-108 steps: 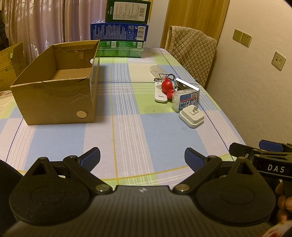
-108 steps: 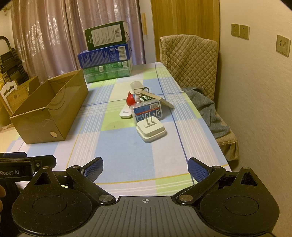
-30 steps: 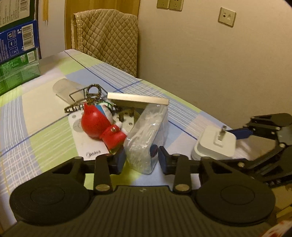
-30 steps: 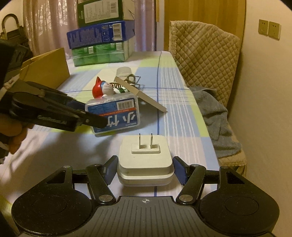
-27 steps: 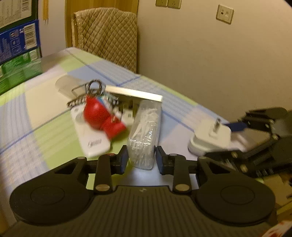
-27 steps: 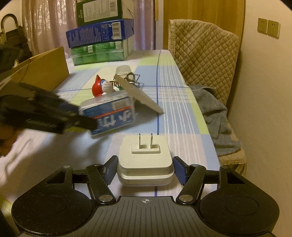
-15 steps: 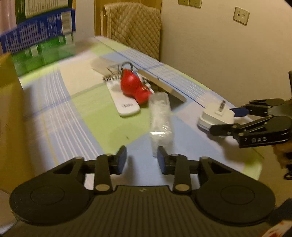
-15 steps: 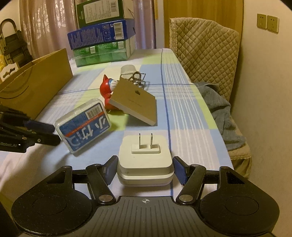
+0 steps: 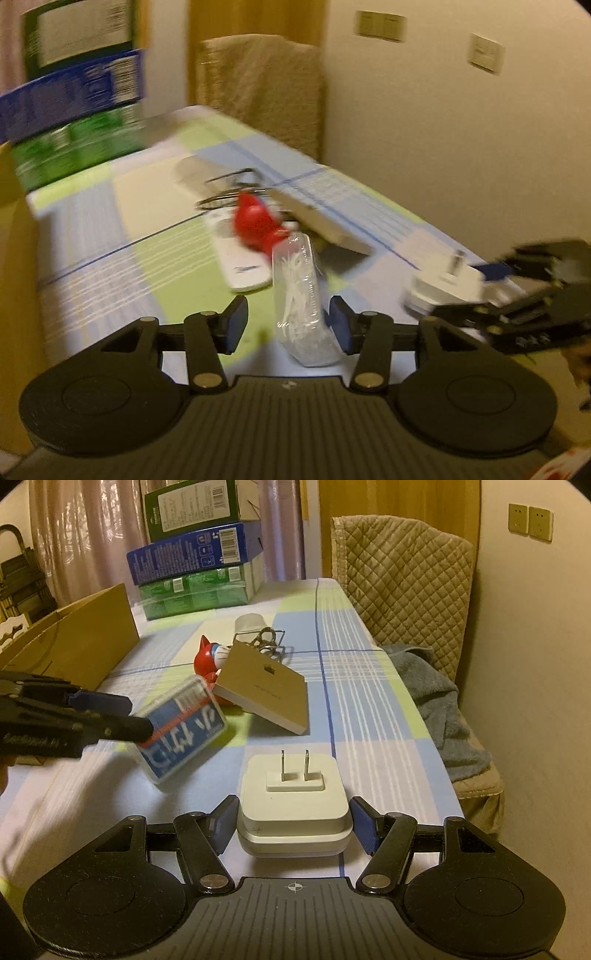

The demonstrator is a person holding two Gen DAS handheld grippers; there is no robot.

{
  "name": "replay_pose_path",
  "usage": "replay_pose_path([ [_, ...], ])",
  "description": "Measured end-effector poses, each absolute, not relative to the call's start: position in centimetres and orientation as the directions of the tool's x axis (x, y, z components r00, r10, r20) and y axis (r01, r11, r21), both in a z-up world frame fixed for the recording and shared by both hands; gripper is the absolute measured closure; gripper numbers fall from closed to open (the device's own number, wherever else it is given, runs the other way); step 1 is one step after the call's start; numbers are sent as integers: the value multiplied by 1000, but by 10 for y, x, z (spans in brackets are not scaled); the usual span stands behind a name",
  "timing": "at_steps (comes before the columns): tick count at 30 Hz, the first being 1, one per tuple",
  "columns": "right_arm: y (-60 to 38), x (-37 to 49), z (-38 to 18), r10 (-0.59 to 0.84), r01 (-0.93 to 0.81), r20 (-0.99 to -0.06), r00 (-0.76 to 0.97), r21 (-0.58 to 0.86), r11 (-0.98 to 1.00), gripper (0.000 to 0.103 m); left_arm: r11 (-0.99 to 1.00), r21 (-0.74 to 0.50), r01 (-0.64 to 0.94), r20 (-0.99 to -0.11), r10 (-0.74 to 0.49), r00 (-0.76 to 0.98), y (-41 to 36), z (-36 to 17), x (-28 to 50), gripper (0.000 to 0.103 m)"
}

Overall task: Organize rigid objects
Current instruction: 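Lift the floss box with the left gripper while the right gripper lifts the charger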

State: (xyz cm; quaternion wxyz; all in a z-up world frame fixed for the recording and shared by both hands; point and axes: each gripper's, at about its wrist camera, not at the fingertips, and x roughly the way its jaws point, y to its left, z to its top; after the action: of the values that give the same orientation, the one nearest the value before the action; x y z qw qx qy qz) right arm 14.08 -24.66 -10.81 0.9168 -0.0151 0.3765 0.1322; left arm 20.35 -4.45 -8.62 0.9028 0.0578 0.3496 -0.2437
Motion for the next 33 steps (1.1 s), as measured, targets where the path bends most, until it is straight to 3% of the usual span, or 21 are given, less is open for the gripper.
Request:
replay_pose_path([
  [4,-245,140,-107,234,-259,-690,685,70,963,41,889,-45,455,-671,-364,646,-35,-88,206,59],
  [5,-244,141,-107,235,-259,-689,685,71,963,41,886,-57,460,-673,-374,638,-35,-88,207,55],
  [6,-244,141,-108,237,-260,-688,686,73,963,41,884,-58,464,-675,-377,634,-37,-88,207,41],
  [7,-243,142,-108,238,-260,-688,685,75,963,41,883,-53,467,-674,-377,636,-39,-89,208,33],
  [8,-242,142,-108,240,-259,-688,685,77,963,41,880,-48,473,-669,-380,639,-41,-90,209,31],
  [15,-239,144,-110,244,-260,-692,680,84,962,41,873,28,488,-674,-344,654,-59,-100,219,34],
  [19,-238,144,-111,242,-260,-694,678,81,962,41,869,58,492,-698,-317,642,-63,-105,225,50],
  [33,-231,132,-82,250,-258,-655,713,87,962,41,885,44,463,-699,-304,647,-42,-72,208,51],
])
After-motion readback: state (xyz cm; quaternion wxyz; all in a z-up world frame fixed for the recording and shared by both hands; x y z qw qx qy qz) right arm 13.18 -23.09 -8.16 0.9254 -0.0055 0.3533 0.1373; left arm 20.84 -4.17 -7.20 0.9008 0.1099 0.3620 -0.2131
